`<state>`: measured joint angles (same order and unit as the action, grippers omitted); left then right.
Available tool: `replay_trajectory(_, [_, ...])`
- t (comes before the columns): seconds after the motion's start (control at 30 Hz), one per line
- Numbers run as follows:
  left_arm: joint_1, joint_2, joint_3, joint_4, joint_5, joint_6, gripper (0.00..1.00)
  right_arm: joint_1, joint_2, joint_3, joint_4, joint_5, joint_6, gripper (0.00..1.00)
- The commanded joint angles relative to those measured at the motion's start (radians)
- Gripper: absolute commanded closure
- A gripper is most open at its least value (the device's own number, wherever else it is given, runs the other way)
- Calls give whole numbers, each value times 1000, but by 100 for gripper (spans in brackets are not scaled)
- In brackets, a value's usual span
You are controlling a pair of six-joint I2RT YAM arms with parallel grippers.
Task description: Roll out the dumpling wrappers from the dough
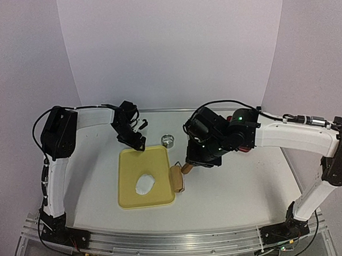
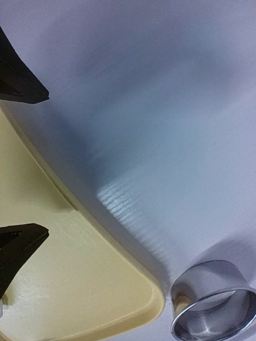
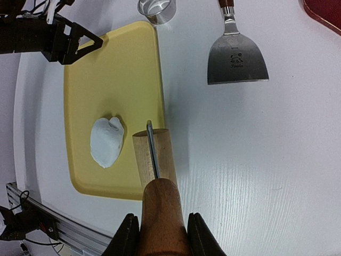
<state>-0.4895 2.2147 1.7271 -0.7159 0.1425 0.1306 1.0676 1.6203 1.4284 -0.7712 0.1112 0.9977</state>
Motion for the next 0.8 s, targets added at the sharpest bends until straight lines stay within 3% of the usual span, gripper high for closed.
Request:
replay_trajectory(0.0, [-1,32,32,19,68,55,27,5,-25,33,43,19,26,100])
replay_trajectory(0.2, [-1,-25,-130,79,79,31,61,5,-64,5,42,48,35,100])
replay_trajectory(0.33, [-1,-137,-270,106,47,-10,74,5,-85,-7,42,65,37,100])
replay_trajectory(0.53, [-19,-277,-472,37,-10,-182,90,3,-111,-42,41,91,48,100])
replay_trajectory(0.77, [-120,-417,-647,-39,-27,-534,97,-8,-123,-74,48,67,56,100])
